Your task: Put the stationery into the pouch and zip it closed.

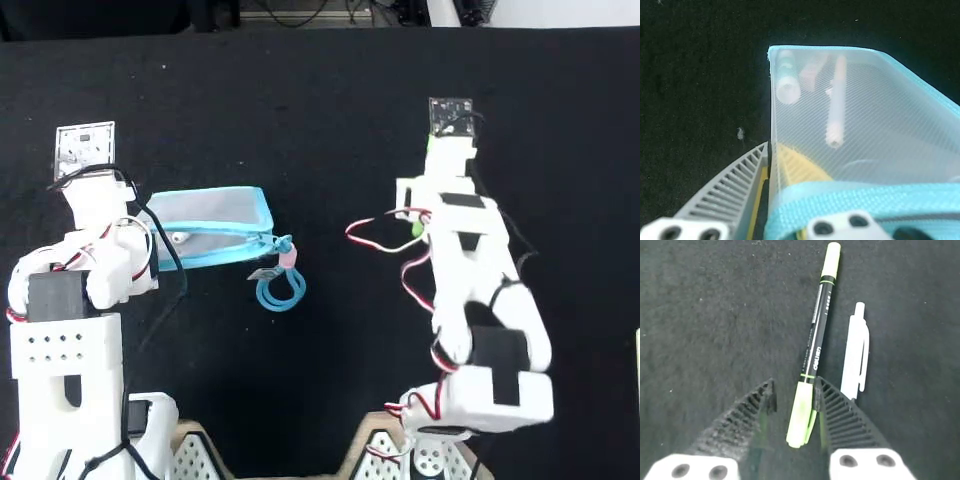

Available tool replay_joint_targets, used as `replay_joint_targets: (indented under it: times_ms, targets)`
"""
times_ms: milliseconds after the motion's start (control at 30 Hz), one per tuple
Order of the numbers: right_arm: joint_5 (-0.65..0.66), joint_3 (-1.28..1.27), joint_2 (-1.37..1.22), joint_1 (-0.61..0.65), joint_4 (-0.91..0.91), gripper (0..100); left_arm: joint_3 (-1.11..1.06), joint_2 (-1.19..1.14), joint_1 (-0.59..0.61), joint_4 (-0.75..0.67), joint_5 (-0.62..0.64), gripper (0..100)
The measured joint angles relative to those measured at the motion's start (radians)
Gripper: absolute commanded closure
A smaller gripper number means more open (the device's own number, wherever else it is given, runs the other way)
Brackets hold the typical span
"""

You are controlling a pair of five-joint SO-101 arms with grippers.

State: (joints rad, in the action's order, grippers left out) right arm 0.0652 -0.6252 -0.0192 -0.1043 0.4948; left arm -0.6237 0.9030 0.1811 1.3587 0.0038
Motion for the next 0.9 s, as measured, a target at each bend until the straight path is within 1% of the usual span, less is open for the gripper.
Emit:
replay_joint_targets:
  times_ms: [233, 800, 867, 900]
  targets:
    - [0.0, 0.054, -0.077, 0.0, 0.011, 88.3, -0.011, 0.002, 0.0, 0.0, 0.0, 97]
    - [0.002, 0.382, -0.354, -0.012, 0.264, 88.6, -0.011, 0.002, 0.0, 0.0, 0.0, 97]
    - [0.003, 0.42, -0.374, -0.012, 0.307, 91.7, -0.011, 0.002, 0.0, 0.0, 0.0, 97]
    - [0.003, 0.437, -0.381, -0.012, 0.328, 96.1, -0.011, 0.002, 0.0, 0.0, 0.0, 97]
